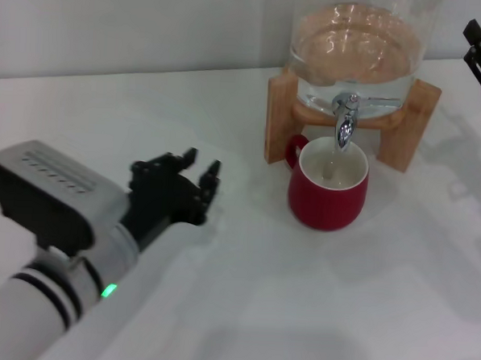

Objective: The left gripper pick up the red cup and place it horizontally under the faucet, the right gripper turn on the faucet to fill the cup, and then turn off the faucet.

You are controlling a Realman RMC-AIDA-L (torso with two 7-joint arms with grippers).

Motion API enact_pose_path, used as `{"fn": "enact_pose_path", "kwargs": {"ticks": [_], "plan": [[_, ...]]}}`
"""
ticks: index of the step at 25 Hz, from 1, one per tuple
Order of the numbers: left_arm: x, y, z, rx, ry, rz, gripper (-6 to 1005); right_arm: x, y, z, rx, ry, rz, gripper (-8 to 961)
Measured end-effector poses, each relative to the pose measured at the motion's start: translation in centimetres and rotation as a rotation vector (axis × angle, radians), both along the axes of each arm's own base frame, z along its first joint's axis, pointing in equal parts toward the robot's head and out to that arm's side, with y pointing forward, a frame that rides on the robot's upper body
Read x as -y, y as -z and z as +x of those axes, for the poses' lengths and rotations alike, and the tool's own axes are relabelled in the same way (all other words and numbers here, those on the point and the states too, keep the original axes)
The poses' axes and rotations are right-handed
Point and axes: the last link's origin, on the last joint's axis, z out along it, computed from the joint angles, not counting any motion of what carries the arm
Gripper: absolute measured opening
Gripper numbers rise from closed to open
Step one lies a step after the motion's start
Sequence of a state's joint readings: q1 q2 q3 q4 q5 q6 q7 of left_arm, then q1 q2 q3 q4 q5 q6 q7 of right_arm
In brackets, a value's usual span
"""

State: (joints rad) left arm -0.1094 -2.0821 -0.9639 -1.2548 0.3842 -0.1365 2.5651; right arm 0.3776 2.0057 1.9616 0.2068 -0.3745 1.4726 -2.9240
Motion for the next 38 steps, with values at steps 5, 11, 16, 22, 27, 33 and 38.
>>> {"fn": "enact_pose_path", "kwargs": {"ticks": [5, 11, 16, 22, 27, 33, 38], "plan": [[-1.7, -3.0, -2.5, 0.025, -0.052, 0.106, 339, -0.1, -0.2, 0.1, -0.006, 0.007, 0.011, 612], [-3.5, -6.3, -5.3, 0.104, -0.084, 0.215, 340, -0.1, -0.2, 0.1, -0.013, 0.011, 0.020, 612], [-4.0, -9.3, -6.9, 0.243, -0.026, 0.316, 340, -0.1, -0.3, 0.1, -0.015, 0.013, 0.024, 612], [-3.0, -13.0, -9.4, 0.406, 0.092, 0.481, 344, 0.0, -0.4, 0.3, -0.026, 0.024, 0.034, 612], [-2.0, -14.8, -11.4, 0.421, 0.081, 0.614, 385, 0.0, -0.3, 0.4, -0.027, 0.029, 0.030, 611], [-1.5, -15.9, -13.9, 0.389, -0.011, 0.728, 565, 0.4, -0.6, 1.0, -0.045, 0.053, 0.050, 611], [-1.3, -16.2, -14.5, 0.370, -0.027, 0.764, 703, 1.1, -1.4, 1.8, -0.084, 0.086, 0.100, 611]]}}
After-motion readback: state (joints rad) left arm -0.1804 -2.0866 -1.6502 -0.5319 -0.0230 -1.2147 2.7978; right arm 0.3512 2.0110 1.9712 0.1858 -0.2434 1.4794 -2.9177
